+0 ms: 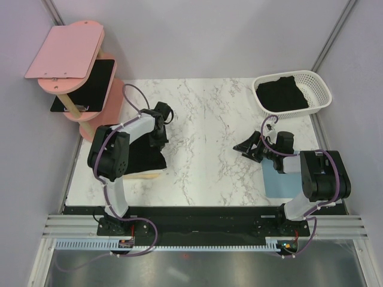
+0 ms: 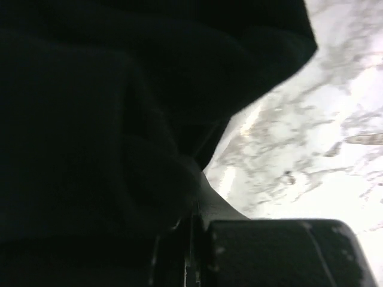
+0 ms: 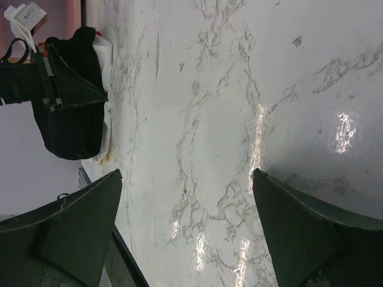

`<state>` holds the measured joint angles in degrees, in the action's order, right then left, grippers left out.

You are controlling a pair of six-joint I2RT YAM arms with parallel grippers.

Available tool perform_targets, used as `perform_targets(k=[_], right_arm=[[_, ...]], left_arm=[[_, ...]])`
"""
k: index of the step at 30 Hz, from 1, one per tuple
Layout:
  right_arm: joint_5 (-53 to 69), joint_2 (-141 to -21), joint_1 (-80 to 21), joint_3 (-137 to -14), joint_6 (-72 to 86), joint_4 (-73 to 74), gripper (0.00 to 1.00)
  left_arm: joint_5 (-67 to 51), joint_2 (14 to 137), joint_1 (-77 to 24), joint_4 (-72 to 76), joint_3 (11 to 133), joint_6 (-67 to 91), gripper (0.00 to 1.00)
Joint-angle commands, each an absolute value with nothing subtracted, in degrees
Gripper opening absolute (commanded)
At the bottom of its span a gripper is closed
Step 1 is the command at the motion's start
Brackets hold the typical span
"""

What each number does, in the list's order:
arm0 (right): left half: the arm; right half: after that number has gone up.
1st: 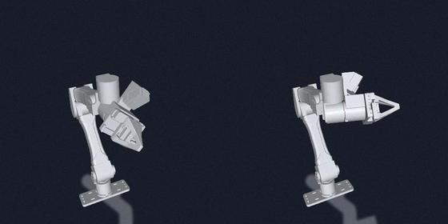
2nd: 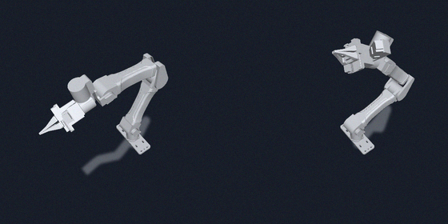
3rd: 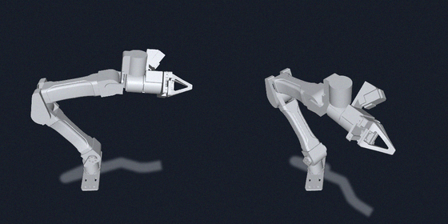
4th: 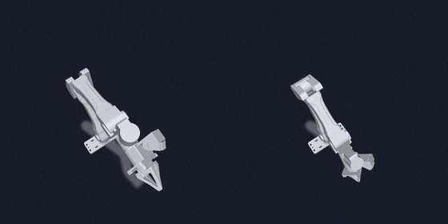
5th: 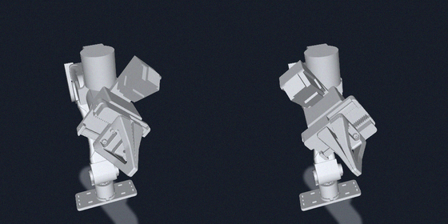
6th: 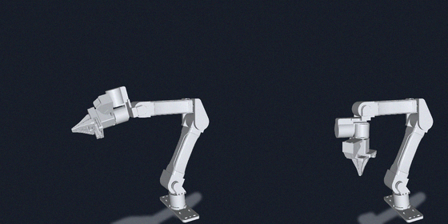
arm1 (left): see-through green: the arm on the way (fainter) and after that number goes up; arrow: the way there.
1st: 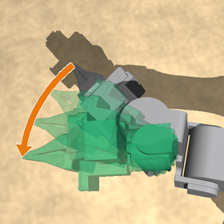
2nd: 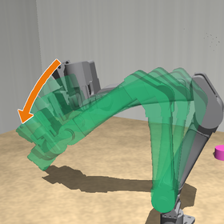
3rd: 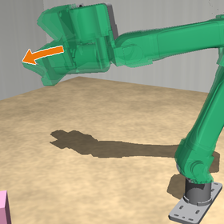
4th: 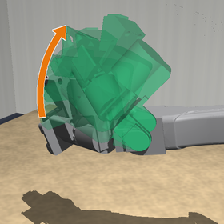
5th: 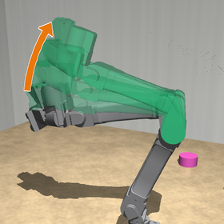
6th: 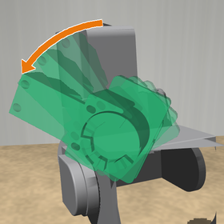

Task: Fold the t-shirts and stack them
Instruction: Put the neatly folded tshirt into the corner of the board with the left arm

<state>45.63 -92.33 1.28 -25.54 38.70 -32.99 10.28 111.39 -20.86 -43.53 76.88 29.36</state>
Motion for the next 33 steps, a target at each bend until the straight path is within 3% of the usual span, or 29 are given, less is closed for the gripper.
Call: perform_targets(k=[1, 12, 20, 28, 29, 30, 33], right_arm=[[44.65, -93.60, 1.23, -25.75, 36.65, -31.20, 0.98], [44.91, -93.86, 1.23, -25.31, 37.35, -32.34, 0.98], [45.79, -94.31, 0.53, -25.58, 37.97, -33.13, 0.98], [45.35, -93.52, 0.35, -24.61, 38.06, -33.58, 0.98], [45.18, -93.25, 0.35, -24.52, 37.88, -33.40, 0.98], [44.83, -92.90, 0.35, -24.61, 37.53, -32.79, 0.98], [44.30, -92.20, 0.35, -25.57, 36.92, -31.12, 0.98]], left_arm=[[13.89, 107.41, -16.62, -46.93, 71.47, 30.94, 0.02], [16.78, 99.76, -7.56, -49.38, 61.79, 31.64, 0.02], [29.09, 99.06, -3.17, -58.27, 62.75, 32.61, 0.02], [24.10, 93.96, -2.90, -55.73, 62.93, 29.19, 0.04], [23.30, 93.09, -3.07, -55.03, 63.10, 29.01, 0.12], [22.33, 91.42, -3.34, -54.41, 63.11, 28.74, 0.41], [22.23, 87.99, -5.53, -53.35, 63.89, 28.65, 0.85]])
